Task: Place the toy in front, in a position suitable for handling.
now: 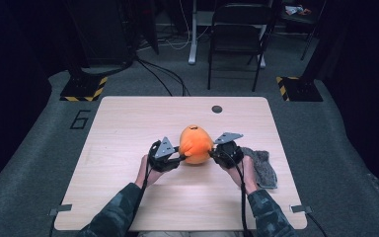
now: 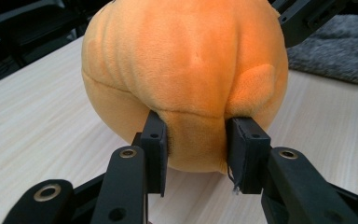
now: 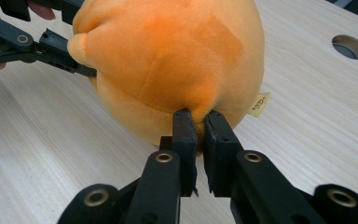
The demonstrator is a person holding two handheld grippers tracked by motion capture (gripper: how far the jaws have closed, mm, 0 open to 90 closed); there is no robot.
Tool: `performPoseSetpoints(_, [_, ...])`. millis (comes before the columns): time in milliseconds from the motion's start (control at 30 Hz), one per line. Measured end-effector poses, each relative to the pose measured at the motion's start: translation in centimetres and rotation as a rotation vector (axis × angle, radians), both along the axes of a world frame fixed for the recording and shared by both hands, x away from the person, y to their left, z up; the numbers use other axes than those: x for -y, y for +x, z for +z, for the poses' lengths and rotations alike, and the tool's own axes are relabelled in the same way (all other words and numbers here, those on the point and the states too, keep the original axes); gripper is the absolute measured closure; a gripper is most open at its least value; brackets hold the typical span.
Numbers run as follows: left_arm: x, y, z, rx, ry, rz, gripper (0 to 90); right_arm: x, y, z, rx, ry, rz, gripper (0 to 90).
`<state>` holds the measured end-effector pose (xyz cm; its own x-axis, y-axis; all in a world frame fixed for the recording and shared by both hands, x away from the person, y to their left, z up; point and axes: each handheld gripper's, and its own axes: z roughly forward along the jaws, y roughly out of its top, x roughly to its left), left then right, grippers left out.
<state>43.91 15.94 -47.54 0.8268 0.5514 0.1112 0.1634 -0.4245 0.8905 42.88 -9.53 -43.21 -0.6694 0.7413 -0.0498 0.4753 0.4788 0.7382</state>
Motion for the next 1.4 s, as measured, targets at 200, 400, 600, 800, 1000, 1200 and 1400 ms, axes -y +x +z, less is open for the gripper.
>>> performPoseSetpoints(200, [-0.4, 0.5, 0.4, 0.005, 0.008, -0.081, 61.7, -0.5, -1.4, 0.6, -0.005, -0.016, -0.041, 83.7])
performPoseSetpoints(400, [-0.6, 1.1, 0.4, -0.007, 0.011, -0.164, 60.6, -0.8, -2.8, 0.6, -0.007, -0.022, -0.088, 83.5])
performPoseSetpoints(600, [-0.9, 1.9, -1.4, -0.069, 0.035, -0.211, 58.7, -1.7, -3.7, -0.5, -0.033, -0.073, -0.082, 83.1])
performPoseSetpoints(800, [-1.0, 1.8, -2.1, -0.094, 0.068, -0.223, 44.2, -1.5, -3.0, -2.2, -0.091, -0.096, -0.041, 74.8])
performPoseSetpoints(1000, [-1.4, 0.9, -1.4, -0.088, 0.086, -0.189, 26.2, 0.1, -2.5, -0.4, -0.089, -0.012, -0.006, 48.9])
performPoseSetpoints(1200, [-1.5, -0.4, -1.0, -0.085, 0.068, -0.096, 20.6, 1.5, -1.1, 0.6, -0.048, 0.033, -0.014, 35.6])
performPoseSetpoints(1400, [-0.9, -1.8, -0.4, -0.087, 0.029, -0.008, 19.4, 2.3, 1.3, 0.6, -0.046, 0.071, -0.034, 31.7])
